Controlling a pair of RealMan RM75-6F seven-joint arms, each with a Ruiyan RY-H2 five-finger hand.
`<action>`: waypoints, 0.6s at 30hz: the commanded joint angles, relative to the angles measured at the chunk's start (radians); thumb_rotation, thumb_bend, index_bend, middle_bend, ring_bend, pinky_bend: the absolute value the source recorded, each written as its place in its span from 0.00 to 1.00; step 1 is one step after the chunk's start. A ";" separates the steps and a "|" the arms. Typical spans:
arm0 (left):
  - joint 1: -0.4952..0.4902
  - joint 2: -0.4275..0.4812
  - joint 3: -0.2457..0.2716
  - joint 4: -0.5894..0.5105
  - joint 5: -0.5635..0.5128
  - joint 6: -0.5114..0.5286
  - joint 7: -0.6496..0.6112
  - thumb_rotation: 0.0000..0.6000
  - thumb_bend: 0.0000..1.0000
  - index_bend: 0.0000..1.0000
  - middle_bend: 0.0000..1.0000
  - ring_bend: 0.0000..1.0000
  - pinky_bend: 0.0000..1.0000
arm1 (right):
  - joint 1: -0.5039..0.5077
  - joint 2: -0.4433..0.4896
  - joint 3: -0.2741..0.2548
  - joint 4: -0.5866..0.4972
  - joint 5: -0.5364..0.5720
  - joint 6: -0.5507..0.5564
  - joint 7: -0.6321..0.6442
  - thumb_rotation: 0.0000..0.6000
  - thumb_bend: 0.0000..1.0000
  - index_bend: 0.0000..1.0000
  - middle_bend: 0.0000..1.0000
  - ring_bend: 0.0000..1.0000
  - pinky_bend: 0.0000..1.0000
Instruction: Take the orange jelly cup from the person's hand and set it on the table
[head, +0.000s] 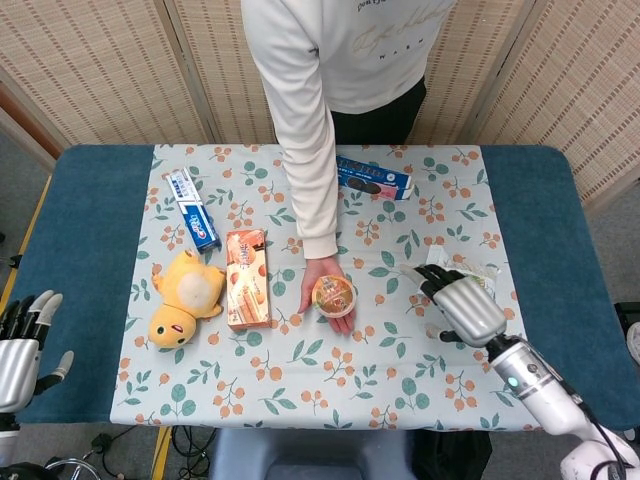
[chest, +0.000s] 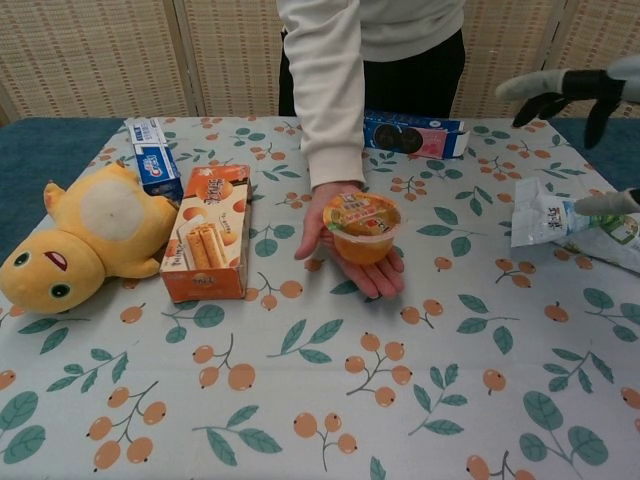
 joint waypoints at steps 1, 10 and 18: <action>0.006 0.001 0.002 0.002 -0.002 0.004 -0.004 1.00 0.32 0.05 0.00 0.01 0.00 | 0.088 -0.058 0.032 -0.004 0.086 -0.102 -0.037 1.00 0.19 0.00 0.09 0.07 0.33; 0.015 0.004 0.004 0.003 -0.001 0.014 -0.010 1.00 0.32 0.05 0.00 0.01 0.00 | 0.224 -0.166 0.054 0.068 0.191 -0.227 -0.097 1.00 0.10 0.00 0.01 0.00 0.26; 0.019 0.000 0.006 0.008 -0.001 0.012 -0.010 1.00 0.32 0.05 0.00 0.01 0.00 | 0.319 -0.284 0.046 0.178 0.283 -0.272 -0.164 1.00 0.10 0.00 0.00 0.00 0.26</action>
